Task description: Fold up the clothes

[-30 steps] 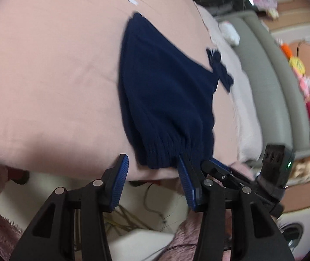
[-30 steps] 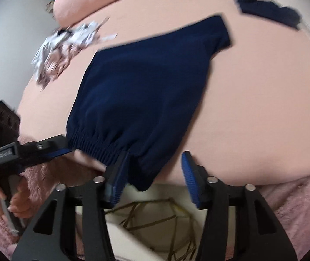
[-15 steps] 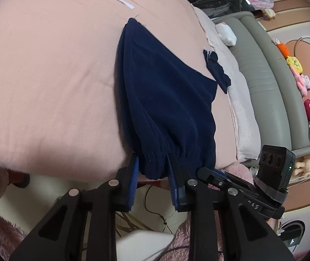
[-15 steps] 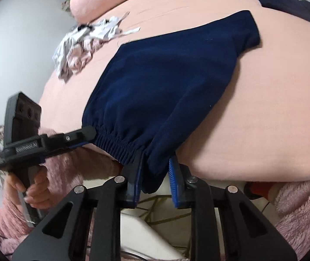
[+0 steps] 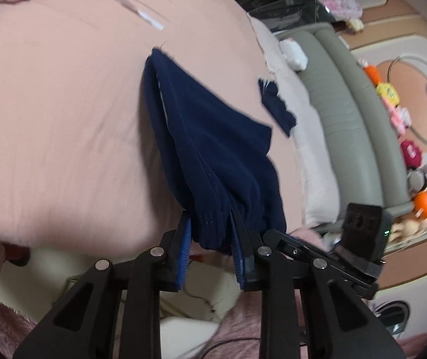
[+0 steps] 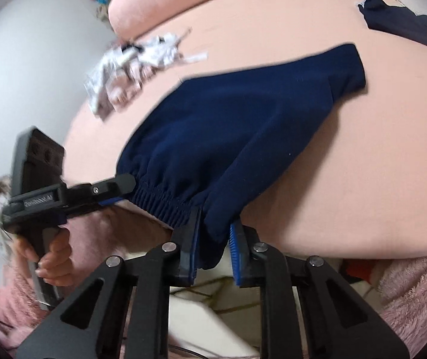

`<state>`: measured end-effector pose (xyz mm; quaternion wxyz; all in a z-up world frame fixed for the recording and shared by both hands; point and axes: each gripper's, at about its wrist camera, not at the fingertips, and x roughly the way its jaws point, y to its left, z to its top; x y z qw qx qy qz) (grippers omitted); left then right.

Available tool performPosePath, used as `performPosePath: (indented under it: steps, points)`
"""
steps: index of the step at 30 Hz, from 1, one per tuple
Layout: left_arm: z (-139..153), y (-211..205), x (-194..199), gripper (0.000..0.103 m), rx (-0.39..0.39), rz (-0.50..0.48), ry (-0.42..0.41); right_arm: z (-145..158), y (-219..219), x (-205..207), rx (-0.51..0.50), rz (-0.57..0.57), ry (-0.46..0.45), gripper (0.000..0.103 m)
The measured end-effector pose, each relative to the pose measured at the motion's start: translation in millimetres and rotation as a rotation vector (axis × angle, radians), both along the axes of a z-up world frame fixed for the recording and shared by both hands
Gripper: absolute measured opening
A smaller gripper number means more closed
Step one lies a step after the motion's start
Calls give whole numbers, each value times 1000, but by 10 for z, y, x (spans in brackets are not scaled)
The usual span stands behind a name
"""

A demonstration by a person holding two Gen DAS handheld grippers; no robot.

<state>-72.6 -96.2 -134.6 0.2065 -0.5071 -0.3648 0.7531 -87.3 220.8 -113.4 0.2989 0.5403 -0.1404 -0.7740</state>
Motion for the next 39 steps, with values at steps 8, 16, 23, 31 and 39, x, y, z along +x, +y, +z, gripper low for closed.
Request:
performPosePath:
  steps: [8,16,23,31,39]
  points:
    - [161,-62,-369,26,2,-7,-93,236,44,-358,-150,-69,-53,16]
    - [-358,20,-226,28,1,-33,-260,-28,1,-221,-33,-57,-117,17]
    - [-294,95,-184,47,-94,-84,-196,-92,-81,-169,73,-37,-91,22]
    - [-441,213,-75,51,-53,-73,-203,118,209,23,410,-50,136,26]
    - [-475,264,-11,51,22,-42,-195,48,21,-234,338,-9,178,26]
